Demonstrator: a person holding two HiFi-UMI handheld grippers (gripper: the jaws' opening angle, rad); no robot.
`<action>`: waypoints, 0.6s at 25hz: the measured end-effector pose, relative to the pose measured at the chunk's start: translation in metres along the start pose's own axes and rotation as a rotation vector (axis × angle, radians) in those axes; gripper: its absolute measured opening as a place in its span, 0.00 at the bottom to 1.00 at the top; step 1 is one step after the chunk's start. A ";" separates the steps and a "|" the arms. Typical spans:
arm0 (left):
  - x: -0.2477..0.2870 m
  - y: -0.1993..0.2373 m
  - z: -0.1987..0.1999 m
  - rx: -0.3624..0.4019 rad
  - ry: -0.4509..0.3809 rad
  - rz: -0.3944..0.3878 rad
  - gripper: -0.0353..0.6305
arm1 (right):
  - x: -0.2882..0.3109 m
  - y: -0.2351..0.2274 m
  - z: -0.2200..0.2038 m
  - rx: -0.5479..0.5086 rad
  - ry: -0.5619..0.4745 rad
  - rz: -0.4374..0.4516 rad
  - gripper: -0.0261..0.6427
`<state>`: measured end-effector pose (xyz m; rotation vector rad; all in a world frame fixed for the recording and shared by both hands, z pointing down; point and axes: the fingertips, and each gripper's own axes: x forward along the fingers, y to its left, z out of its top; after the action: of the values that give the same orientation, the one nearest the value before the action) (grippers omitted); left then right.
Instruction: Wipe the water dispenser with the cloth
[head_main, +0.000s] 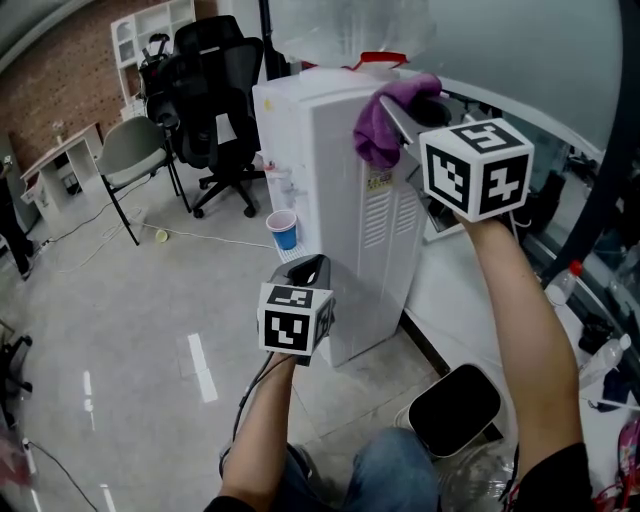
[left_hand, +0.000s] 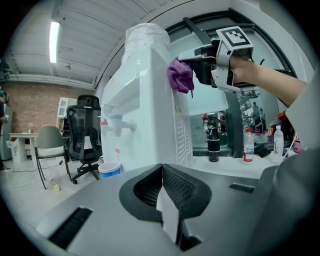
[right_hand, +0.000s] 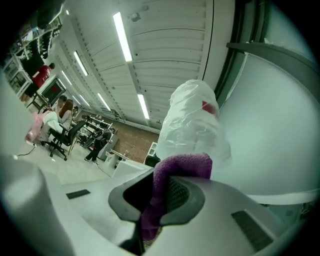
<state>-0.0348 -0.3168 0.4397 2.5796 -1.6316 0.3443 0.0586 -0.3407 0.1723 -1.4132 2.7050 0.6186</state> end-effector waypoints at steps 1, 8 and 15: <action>0.000 0.002 0.001 0.000 -0.002 0.005 0.09 | 0.001 0.001 -0.002 0.001 0.002 0.002 0.10; -0.001 0.006 -0.002 -0.003 0.006 0.013 0.09 | 0.000 0.002 -0.026 0.049 0.020 -0.012 0.10; 0.000 0.005 -0.003 -0.005 0.002 0.018 0.09 | -0.008 0.014 -0.067 0.068 0.057 -0.013 0.10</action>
<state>-0.0398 -0.3183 0.4423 2.5614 -1.6532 0.3438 0.0627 -0.3514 0.2399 -1.4527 2.7298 0.4875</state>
